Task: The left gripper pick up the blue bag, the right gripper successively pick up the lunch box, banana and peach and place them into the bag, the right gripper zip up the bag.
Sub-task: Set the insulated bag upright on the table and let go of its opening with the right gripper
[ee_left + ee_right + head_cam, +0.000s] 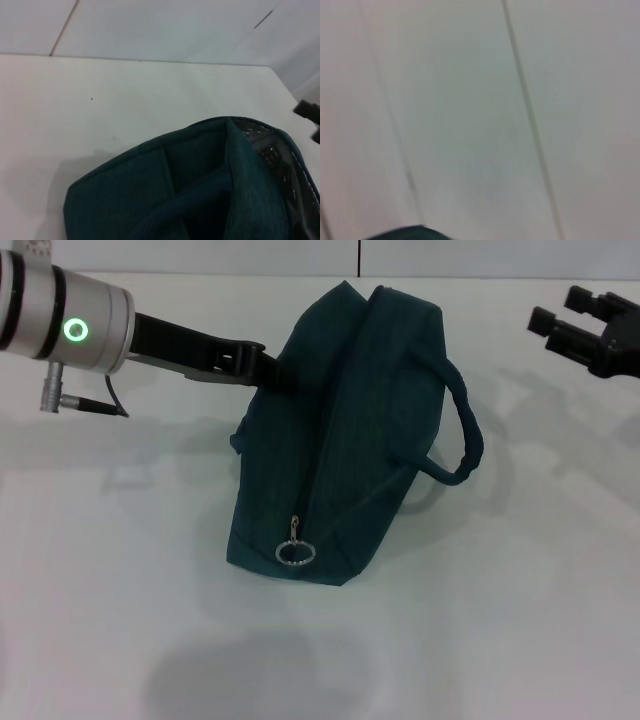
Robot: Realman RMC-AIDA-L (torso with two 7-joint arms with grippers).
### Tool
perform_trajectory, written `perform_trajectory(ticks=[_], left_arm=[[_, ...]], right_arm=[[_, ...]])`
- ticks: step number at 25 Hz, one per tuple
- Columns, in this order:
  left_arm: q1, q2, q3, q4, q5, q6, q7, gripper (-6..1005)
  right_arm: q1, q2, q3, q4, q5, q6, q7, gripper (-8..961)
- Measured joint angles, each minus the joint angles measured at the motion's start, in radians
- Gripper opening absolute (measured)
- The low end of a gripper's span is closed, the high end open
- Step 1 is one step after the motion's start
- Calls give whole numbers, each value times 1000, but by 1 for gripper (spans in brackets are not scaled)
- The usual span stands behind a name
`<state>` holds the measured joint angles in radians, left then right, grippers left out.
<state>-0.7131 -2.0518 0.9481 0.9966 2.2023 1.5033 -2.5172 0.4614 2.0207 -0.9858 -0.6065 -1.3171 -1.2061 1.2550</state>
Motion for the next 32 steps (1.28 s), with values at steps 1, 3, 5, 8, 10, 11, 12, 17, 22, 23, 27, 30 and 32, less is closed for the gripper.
perform_trajectory(ticks=[1,3,5,8,10,11,12,17,22,23,27,30,32], left_arm=[[1,0,0,0,0,0,0,88],[1,0,-1,0,0,0,0,88],[1,-1,-2,0,-1,0,0,88],[1,-1,-2,0,-1,0,0,88],[1,-1,-2,-1,-1,0,0,88],[1,-1,-2,-1,-1,0,0,88],[1,-2,-2,-1,-1,0,0,88],[2,-2,-2,-1,-3,-1,0,89],[3,-4,-2,-1,-3,-1,0,89],[5,-4,-2,0,-3,-1,0,89],[25,-5,-2,6,-3,-1,-2,89],[30,-5,-2,6,-3,0,-1,90],[32,-5,-2,4,-3,0,-1,90]], right_arm=[[0,-6,-16,4,-3,-77,18,682],[0,-8,-31,3,-6,-112,37,682],[-1,-12,-58,-3,-25,-160,80,682],[-1,-9,-87,-4,-111,-188,145,682],[6,-5,-98,5,-162,-167,168,682],[11,-4,-109,12,-178,-143,171,682],[17,-3,-129,17,-186,-112,173,682],[63,2,-249,24,-185,92,181,682],[99,7,-279,23,-167,228,184,683],[102,7,-280,20,-155,249,183,683],[93,7,-277,-5,-75,324,158,683],[59,6,-275,-41,7,341,100,683],[26,6,-275,-69,79,340,45,683]])
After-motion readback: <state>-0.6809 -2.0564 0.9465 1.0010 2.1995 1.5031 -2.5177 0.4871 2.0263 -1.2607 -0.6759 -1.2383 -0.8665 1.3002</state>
